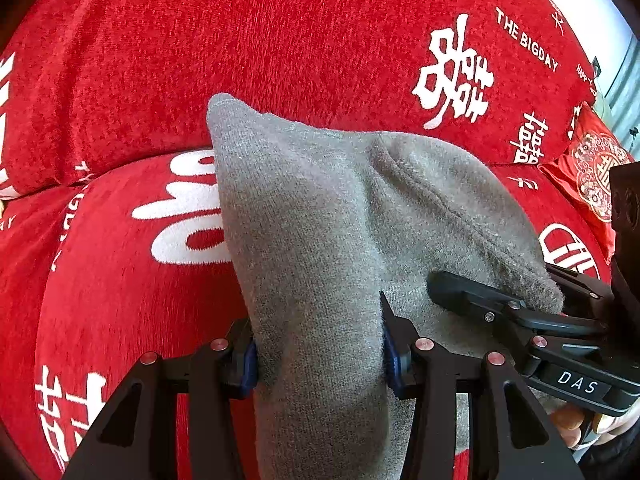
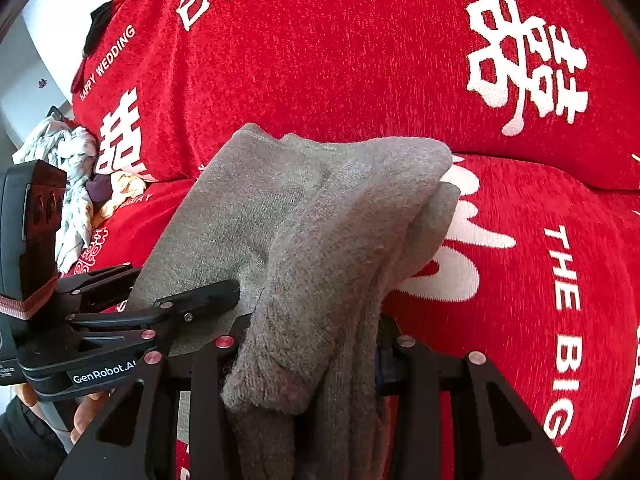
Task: Fold small clothes
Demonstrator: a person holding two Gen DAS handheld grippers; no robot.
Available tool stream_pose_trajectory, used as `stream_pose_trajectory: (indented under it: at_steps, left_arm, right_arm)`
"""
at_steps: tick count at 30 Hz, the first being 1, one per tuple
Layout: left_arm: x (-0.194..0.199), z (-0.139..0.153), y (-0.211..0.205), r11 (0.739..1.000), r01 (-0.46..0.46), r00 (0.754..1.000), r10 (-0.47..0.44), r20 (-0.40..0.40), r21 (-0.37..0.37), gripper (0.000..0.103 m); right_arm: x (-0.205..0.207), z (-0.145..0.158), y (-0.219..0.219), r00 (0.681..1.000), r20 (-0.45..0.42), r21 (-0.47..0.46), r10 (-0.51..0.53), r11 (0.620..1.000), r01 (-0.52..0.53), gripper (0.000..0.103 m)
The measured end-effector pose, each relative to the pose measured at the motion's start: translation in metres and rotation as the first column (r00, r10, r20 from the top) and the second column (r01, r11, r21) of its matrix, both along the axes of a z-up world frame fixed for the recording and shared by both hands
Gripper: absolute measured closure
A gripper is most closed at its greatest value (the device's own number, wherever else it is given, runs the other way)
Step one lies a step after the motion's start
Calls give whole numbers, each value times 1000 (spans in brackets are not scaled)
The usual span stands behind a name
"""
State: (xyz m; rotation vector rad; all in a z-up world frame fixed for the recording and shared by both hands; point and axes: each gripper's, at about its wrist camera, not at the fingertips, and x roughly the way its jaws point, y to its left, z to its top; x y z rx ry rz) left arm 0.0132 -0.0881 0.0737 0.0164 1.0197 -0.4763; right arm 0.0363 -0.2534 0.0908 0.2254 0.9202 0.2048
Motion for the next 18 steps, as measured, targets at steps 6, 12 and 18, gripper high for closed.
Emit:
stream_pose_trajectory:
  at_steps: [6, 12, 18]
  left_arm:
    - [-16, 2, 6, 1000, -1, 1000, 1, 14, 1, 54]
    - [-32, 4, 13, 1000, 1, 1000, -1, 25, -3, 54]
    - [-47, 3, 17, 1000, 3, 1000, -3, 30, 0, 54]
  right_arm:
    - [-14, 4, 11, 1000, 12, -19, 8, 1000, -8, 60]
    - [-30, 6, 20, 1000, 23, -27, 10, 1000, -10, 60]
    - [-47, 7, 27, 1000, 25, -44, 9, 999, -8, 60]
